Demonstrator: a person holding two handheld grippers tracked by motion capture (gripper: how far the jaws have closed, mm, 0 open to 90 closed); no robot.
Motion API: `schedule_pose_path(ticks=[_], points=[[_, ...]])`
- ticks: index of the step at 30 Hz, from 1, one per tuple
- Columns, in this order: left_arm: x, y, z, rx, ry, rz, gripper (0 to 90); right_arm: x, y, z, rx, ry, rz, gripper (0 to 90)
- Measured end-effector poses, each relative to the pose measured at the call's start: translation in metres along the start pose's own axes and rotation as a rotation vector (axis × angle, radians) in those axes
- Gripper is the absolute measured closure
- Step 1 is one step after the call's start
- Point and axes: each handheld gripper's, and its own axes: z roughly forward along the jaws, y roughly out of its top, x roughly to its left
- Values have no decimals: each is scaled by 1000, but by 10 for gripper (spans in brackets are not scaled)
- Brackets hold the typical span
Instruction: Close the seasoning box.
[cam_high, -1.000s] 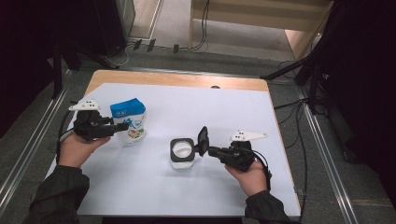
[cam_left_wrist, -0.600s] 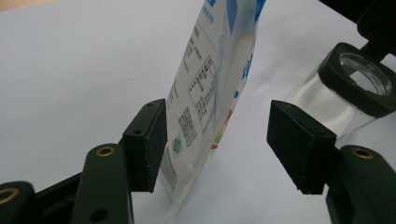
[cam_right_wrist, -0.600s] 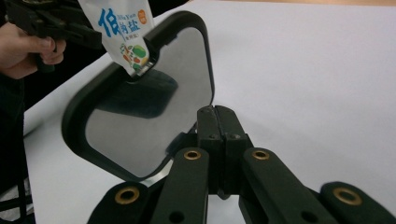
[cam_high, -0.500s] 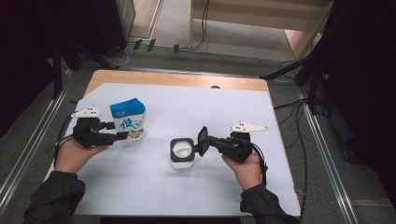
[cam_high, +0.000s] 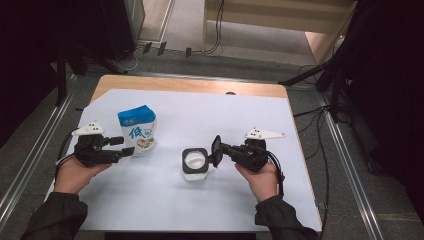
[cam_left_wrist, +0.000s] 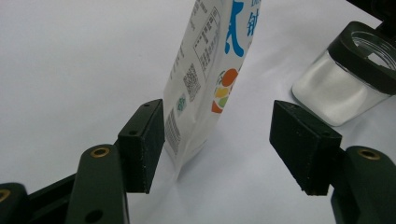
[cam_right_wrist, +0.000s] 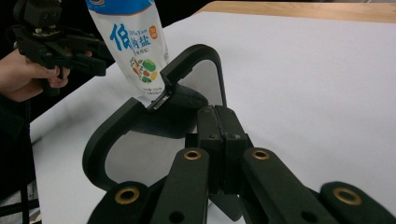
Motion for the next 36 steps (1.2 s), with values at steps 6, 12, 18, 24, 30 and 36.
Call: schedule_pose_path(ticks=[6,12,18,24,30,36], points=[[-3,-8,-3,-9,-10,-8,364,1,1,5,9,4,-7,900],[-4,-13,-3,8,-8,3,365,3,1,12,15,15,-13,900],[-3,-14,-4,3,-8,-6,365,6,1,19,28,24,-26,900],[-3,-14,-4,3,-6,-9,365,10,1,24,42,39,-37,900],[-4,-14,-2,8,-1,-1,365,16,0,33,67,43,-79,900],[-4,-14,-1,13,-15,-5,363,15,1,33,63,48,-94,771]])
